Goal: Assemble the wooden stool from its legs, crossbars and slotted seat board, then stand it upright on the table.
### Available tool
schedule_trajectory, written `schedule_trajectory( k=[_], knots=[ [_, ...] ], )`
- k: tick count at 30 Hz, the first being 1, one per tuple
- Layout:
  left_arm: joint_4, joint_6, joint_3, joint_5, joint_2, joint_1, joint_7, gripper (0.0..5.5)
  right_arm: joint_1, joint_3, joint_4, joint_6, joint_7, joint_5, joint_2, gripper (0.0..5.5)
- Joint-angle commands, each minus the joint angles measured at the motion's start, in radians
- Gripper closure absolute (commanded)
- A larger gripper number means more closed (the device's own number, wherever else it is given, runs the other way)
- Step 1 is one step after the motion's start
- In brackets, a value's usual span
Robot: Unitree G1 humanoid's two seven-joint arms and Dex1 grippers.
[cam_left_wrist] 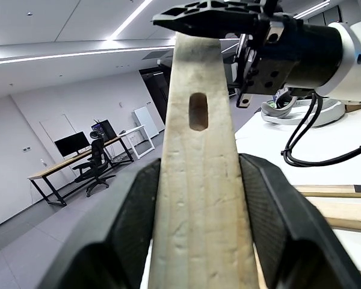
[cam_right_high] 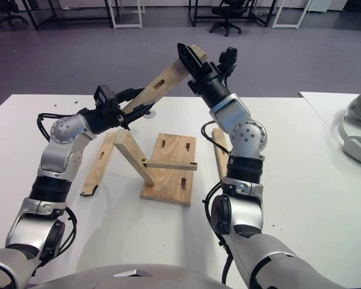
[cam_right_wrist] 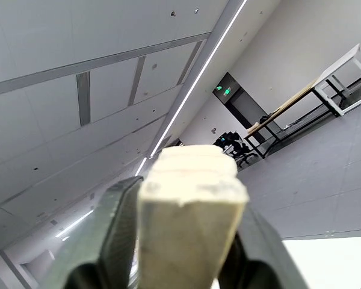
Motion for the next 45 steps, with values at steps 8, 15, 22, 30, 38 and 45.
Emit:
schedule_trajectory(
  k=[8, 15, 22, 30, 38, 45],
  knots=[
    [0.006, -0.023, -0.018, 0.082, 0.029, 0.028, 0.0, 2.52, 0.152, -0.014, -0.088, 0.01, -0.028, 0.009, -0.045, 4.5],
    [-0.243, 0.226, 0.002, 0.216, 0.123, 0.516, 0.193, 1.15, 0.85, -0.197, -0.645, 0.108, -0.339, 0.306, -0.034, 4.5],
    [-0.31, 0.394, -0.123, 0.365, 0.157, 0.588, 0.236, 1.15, 1.032, -0.158, -0.785, 0.026, -0.555, 0.348, -0.069, 4.5],
    [-0.401, 0.53, -0.135, 0.294, 0.1, 0.566, 0.222, 1.15, 1.034, -0.067, -0.845, -0.08, -0.597, 0.185, -0.137, 4.5],
    [-0.563, 0.718, -0.151, 0.182, 0.065, 0.534, 0.201, 1.15, 0.863, 0.141, -0.989, 0.036, -0.714, -0.067, -0.372, 4.48],
    [-0.647, 0.821, -0.149, 0.083, 0.011, 0.51, 0.229, 1.15, 0.924, 0.238, -0.962, 0.05, -0.694, -0.174, -0.338, 4.48]
  ],
)
